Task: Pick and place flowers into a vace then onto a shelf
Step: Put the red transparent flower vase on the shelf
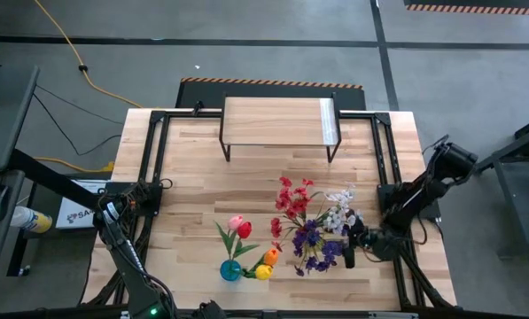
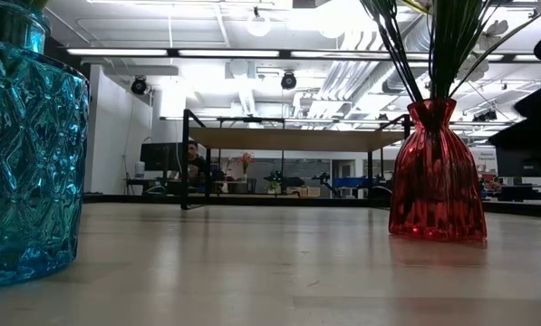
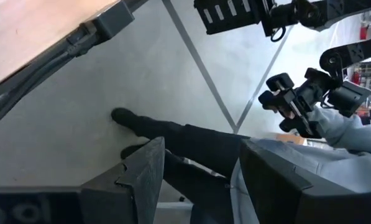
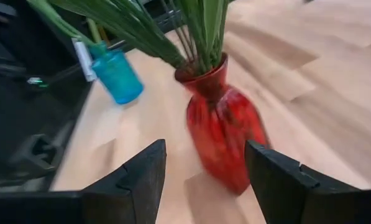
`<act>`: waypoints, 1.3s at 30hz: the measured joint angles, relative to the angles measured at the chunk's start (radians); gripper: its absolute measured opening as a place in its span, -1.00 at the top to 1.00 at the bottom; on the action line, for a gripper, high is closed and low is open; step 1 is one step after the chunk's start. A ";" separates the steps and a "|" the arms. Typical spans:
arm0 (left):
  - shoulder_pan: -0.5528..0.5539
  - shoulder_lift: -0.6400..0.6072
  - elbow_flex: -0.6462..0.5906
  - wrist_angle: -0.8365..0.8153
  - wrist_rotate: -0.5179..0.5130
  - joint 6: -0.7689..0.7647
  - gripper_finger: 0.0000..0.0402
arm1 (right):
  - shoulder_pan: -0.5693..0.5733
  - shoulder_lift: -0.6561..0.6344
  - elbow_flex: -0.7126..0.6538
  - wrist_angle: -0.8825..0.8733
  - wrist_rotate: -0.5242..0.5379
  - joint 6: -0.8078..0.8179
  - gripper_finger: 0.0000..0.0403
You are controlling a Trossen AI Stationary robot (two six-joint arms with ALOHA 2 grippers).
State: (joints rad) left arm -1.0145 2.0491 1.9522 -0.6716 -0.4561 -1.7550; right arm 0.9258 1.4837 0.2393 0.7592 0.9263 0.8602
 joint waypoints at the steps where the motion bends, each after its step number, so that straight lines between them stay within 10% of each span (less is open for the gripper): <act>1: 0.000 0.000 0.000 0.000 0.004 0.000 -0.19 | -0.005 0.018 0.010 0.000 0.020 -0.016 -0.03; 18: 0.000 0.000 0.000 -0.012 0.050 0.000 -0.19 | -0.120 0.108 0.077 0.028 0.030 -0.188 -0.04; 39: 0.000 0.000 0.000 -0.022 0.050 0.000 -0.19 | -0.254 0.108 0.073 0.084 -0.200 -0.259 -0.04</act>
State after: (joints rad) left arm -1.0145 2.0491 1.9522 -0.6933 -0.4065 -1.7552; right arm 0.6716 1.5913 0.3126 0.8436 0.7265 0.6010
